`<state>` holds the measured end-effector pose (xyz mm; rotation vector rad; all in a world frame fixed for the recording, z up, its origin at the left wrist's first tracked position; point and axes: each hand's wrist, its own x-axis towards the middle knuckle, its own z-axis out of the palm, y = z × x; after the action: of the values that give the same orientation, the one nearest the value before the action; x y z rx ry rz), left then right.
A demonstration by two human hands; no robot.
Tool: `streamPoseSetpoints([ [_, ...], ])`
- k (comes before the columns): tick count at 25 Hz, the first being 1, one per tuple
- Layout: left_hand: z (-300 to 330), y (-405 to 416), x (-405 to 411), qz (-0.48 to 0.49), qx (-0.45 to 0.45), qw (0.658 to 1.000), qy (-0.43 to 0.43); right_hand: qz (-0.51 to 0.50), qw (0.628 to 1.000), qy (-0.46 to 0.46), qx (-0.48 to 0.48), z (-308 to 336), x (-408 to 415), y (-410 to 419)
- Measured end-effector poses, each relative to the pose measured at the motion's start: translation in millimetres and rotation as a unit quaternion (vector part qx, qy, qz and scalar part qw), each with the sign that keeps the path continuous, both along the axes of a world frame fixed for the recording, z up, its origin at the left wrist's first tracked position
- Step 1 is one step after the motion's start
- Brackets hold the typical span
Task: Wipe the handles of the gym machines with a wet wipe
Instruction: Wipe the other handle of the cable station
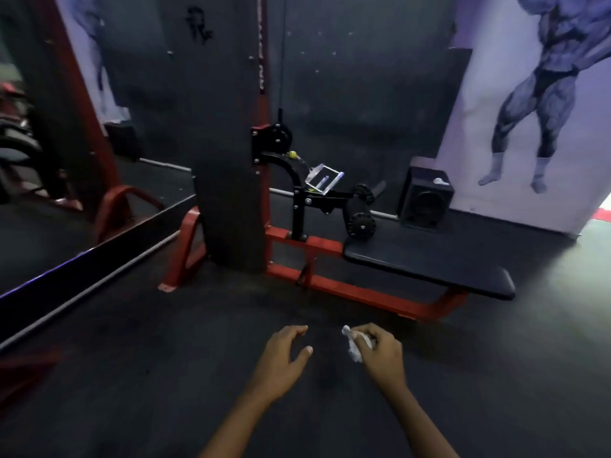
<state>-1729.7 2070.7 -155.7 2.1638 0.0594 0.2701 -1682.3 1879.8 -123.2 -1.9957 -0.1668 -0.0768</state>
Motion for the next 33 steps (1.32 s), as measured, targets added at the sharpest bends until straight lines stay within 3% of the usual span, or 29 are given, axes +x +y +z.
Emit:
streamPoseSetpoints([
  [5, 13.9, 124.5, 45.4, 0.187, 0.021, 0.982, 0.0, 0.201, 0.979, -0.035, 0.011, 11.0, 112.1, 144.3],
  [9, 35.2, 195.7, 52.1, 0.318, 0.036, 0.948, 0.003, 0.343, 0.937, -0.066, -0.002, 19.2, 175.0, 261.3],
  [18, 53.5, 326.7, -8.4, 0.57, 0.025, 0.821, -0.019, 0.585, 0.806, -0.09, 0.021, 24.5, 149.5, 483.1],
  [22, 52.1, 423.1, -0.5, 0.593, 0.052, 0.803, -0.032, 0.592, 0.796, -0.118, 0.044, 27.5, 163.8, 572.6],
  [27, 100.2, 544.2, 40.6, 0.539, 0.109, 0.833, -0.056, 0.53, 0.82, -0.19, 0.1, 84.1, 209.9, 694.5],
  [29, 122.7, 585.7, 53.0, 0.535, 0.136, 0.832, -0.06, 0.508, 0.835, -0.186, 0.105, 103.7, 226.4, 734.9],
  [33, 140.7, 638.7, 68.3, 0.532, 0.149, 0.83, -0.077, 0.501, 0.826, -0.227, 0.124, 129.2, 246.6, 791.8],
])
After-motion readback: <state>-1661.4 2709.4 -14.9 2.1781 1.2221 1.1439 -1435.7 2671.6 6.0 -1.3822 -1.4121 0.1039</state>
